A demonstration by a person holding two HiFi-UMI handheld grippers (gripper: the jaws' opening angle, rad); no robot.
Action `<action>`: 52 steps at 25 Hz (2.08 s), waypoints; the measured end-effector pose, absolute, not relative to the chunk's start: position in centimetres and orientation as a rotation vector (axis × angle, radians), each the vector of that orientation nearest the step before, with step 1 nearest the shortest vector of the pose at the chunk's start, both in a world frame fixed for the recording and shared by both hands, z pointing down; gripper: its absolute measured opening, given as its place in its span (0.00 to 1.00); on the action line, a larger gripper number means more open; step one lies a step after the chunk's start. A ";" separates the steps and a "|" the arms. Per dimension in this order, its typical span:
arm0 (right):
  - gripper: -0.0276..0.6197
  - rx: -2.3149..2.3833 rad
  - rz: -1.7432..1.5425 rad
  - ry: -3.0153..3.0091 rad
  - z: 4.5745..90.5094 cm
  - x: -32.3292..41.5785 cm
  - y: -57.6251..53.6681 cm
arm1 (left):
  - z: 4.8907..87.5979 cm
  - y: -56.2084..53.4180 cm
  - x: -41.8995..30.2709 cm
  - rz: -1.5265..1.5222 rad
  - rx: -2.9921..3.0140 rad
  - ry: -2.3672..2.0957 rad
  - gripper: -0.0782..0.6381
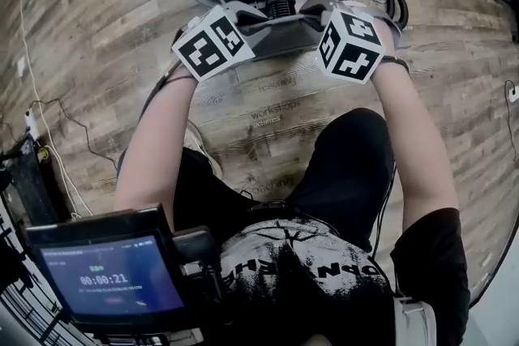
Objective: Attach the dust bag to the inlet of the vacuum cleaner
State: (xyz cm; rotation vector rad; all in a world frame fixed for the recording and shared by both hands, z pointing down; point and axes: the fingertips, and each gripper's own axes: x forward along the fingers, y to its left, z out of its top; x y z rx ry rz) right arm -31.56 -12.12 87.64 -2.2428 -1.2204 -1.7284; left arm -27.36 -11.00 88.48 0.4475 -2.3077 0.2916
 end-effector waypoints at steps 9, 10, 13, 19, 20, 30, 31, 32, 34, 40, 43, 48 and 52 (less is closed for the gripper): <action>0.11 -2.220 -1.427 -1.328 88.4 -32.8 -11.9 | 88.1 -9.9 -28.9 0.374 0.392 -2.287 0.15; 0.11 -2.214 -1.407 -1.339 88.5 -32.9 -11.9 | 88.1 -9.8 -29.0 0.374 0.379 -2.300 0.15; 0.11 -2.186 -1.393 -1.350 88.5 -32.7 -12.1 | 88.2 -9.7 -29.1 0.381 0.355 -2.321 0.16; 0.11 -2.156 -1.306 -1.358 88.6 -32.8 -13.0 | 87.8 -10.0 -30.0 0.532 0.359 -2.277 0.17; 0.11 -2.163 -1.340 -1.351 88.5 -32.9 -13.0 | 87.7 -10.0 -30.1 0.529 0.356 -2.281 0.17; 0.12 -2.197 -1.885 -1.170 87.0 -32.2 -11.2 | 89.1 -9.5 -28.4 0.338 0.297 -2.319 0.16; 0.12 -2.201 -1.838 -1.193 87.2 -32.4 -11.3 | 89.0 -9.6 -28.6 0.344 0.299 -2.323 0.16; 0.12 -2.207 -1.772 -1.226 87.4 -32.7 -11.5 | 88.8 -9.7 -28.8 0.350 0.302 -2.329 0.16; 0.13 -2.217 -1.634 -1.294 87.7 -33.2 -11.9 | 88.2 -9.8 -29.2 0.362 0.301 -2.335 0.17; 0.13 -2.207 -1.467 -1.382 88.4 -33.8 -12.5 | 87.1 -9.9 -30.3 0.479 0.305 -2.338 0.18; 0.13 -2.207 -1.623 -1.329 88.3 -33.8 -11.8 | 87.8 -9.2 -30.1 0.394 0.314 -2.353 0.17; 0.13 -2.221 -1.828 -1.276 87.1 -33.0 -10.7 | 88.7 -8.8 -28.9 0.292 0.315 -2.345 0.17; 0.14 -2.235 -1.844 -1.289 87.0 -32.8 -10.5 | 89.1 -8.9 -28.7 0.284 0.328 -2.334 0.17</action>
